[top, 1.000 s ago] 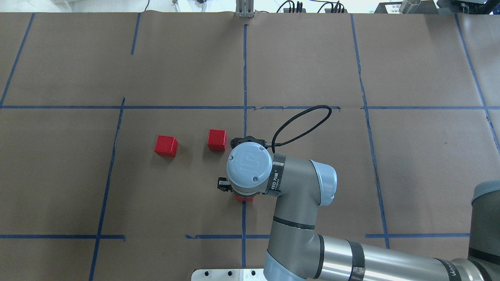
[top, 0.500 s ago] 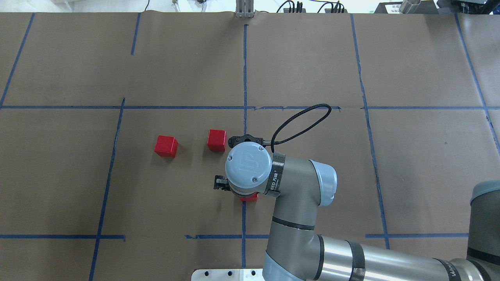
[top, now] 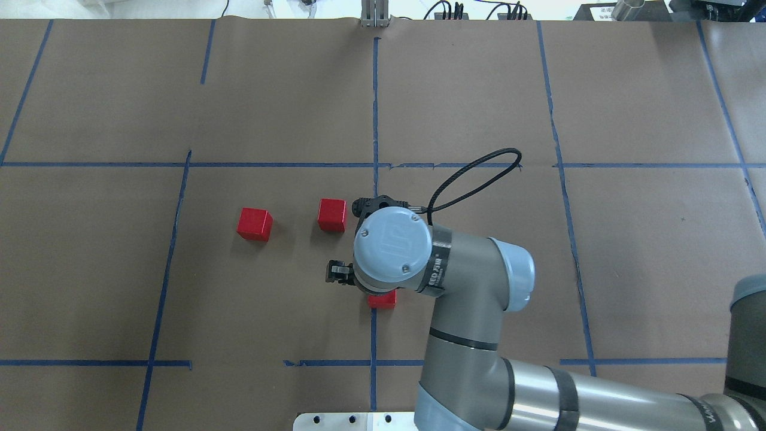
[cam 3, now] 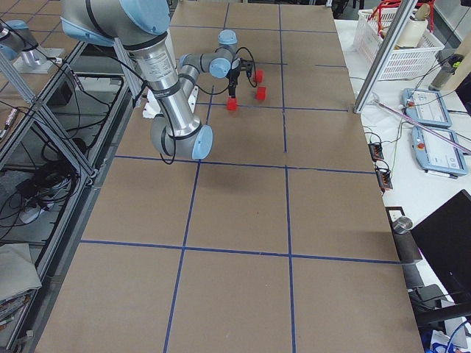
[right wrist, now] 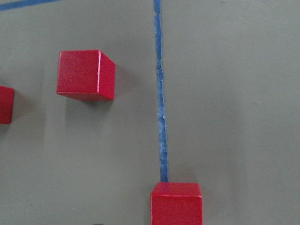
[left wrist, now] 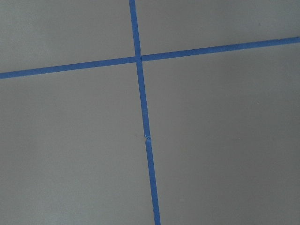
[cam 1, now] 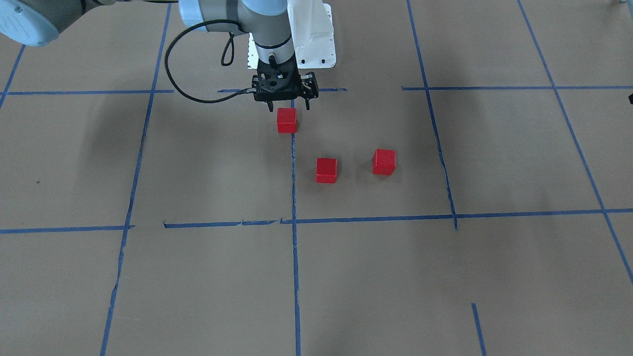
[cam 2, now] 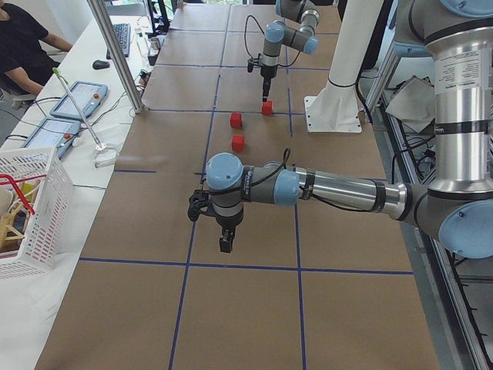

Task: Form red blocks into L shape at center
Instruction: 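Lower the cube near the center and open the right gripper, then raise the right gripper away while the left arm reaches toward the red cubes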

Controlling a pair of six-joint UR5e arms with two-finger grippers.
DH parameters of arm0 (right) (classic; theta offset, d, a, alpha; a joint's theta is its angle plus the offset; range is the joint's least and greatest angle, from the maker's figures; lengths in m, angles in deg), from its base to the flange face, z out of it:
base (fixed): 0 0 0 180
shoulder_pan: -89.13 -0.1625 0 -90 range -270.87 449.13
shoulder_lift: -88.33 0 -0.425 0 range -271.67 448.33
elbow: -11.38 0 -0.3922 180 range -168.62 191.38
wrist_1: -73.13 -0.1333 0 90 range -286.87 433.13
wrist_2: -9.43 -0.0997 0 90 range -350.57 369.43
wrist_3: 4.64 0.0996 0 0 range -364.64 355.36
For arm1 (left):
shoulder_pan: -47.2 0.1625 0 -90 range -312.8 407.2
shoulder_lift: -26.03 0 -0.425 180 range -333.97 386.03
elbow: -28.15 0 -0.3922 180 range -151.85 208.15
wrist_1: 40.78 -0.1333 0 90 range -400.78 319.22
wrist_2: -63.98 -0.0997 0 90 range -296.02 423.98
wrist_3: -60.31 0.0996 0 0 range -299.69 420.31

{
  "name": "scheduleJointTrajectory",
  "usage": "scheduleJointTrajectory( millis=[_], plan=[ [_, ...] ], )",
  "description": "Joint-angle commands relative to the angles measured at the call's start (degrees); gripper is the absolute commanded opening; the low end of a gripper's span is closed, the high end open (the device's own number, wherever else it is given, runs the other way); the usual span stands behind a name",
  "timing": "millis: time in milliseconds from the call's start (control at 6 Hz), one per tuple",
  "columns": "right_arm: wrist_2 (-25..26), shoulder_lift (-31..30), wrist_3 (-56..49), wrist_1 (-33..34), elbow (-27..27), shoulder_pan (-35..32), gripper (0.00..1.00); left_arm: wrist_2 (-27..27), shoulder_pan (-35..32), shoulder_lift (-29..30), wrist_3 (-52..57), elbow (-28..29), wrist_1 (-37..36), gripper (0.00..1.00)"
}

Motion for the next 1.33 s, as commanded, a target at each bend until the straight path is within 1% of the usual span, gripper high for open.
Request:
scheduleJointTrajectory(
  millis=[0,167,333,500,667,833,1000,1167],
  plan=[
    [-3.9,-5.1,-0.1,5.5,12.2,-6.4,1.00,6.2,1.3,0.2,-0.5,0.1,4.3,1.00],
    [-10.2,-5.8,-0.5,7.7,14.5,-12.4,1.00,8.9,4.5,0.6,-6.4,-0.4,7.6,1.00],
    [-18.1,-9.0,-6.4,7.6,15.7,-19.5,1.00,8.7,10.9,1.0,-14.9,-2.0,15.6,1.00],
    [-24.7,-12.9,-13.8,7.6,15.8,-26.2,1.00,8.2,16.8,2.7,-23.9,-2.0,22.9,1.00],
    [-26.8,-17.7,-21.4,7.3,15.8,-30.0,1.00,6.2,21.8,6.4,-34.8,-2.2,26.8,1.00],
    [-27.8,-21.3,-28.0,7.4,15.7,-32.5,1.00,2.2,29.3,10.6,-43.7,-3.2,27.4,1.00],
    [-29.2,-24.2,-31.5,7.3,15.8,-34.8,1.00,-6.4,38.4,19.9,-51.8,-2.9,27.0,1.00],
    [-30.8,-26.2,-34.3,7.3,15.7,-36.5,1.00,-16.7,45.9,23.9,-61.5,-2.9,27.0,1.00]
  ],
)
